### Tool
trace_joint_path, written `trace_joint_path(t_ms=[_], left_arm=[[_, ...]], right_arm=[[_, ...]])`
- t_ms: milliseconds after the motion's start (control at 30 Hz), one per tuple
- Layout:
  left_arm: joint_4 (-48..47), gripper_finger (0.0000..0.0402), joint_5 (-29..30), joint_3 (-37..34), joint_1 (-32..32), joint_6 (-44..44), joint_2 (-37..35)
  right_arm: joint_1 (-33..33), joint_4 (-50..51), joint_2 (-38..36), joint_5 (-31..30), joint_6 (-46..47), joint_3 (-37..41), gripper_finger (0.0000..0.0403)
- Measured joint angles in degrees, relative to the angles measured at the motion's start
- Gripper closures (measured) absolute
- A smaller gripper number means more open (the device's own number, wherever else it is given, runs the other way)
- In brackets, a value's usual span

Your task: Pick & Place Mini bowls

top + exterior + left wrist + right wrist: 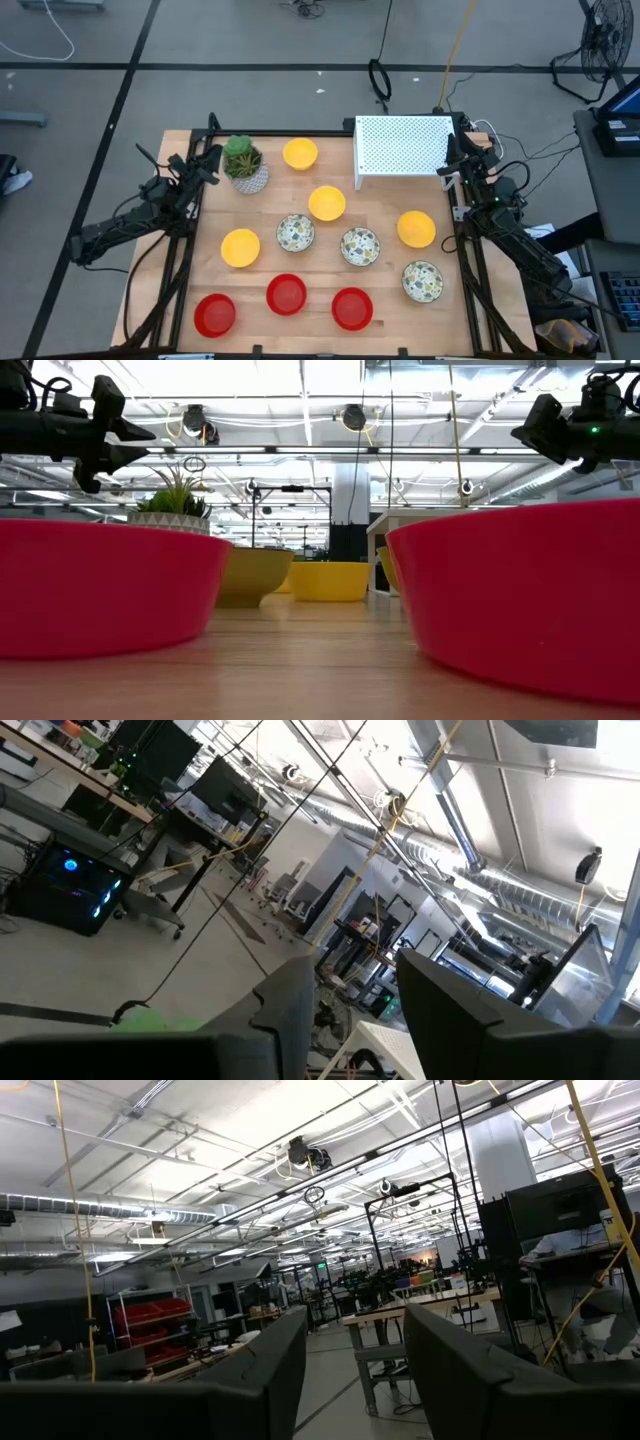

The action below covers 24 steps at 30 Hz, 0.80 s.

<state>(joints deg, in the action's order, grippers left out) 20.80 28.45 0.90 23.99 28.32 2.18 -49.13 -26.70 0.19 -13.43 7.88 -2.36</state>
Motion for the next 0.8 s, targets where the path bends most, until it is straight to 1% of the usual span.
trace_joint_path(t_ms=[567, 700, 800], left_arm=[[0.46, 0.0254, -0.18, 0.00, -0.01, 0.50, 0.01], [0.43, 0.0254, -4.04, 0.00, 0.00, 0.49, 0.08], [0.42, 0.0254, -8.60, 0.00, 0.00, 0.01, 0.08]], right_arm=[[-0.01, 0.00, 0.00, 0.00, 0.00, -0.01, 0.0248], [0.01, 0.00, -0.01, 0.00, 0.00, -0.01, 0.0248], [-0.01, 0.00, 0.00, 0.00, 0.00, -0.01, 0.0248]])
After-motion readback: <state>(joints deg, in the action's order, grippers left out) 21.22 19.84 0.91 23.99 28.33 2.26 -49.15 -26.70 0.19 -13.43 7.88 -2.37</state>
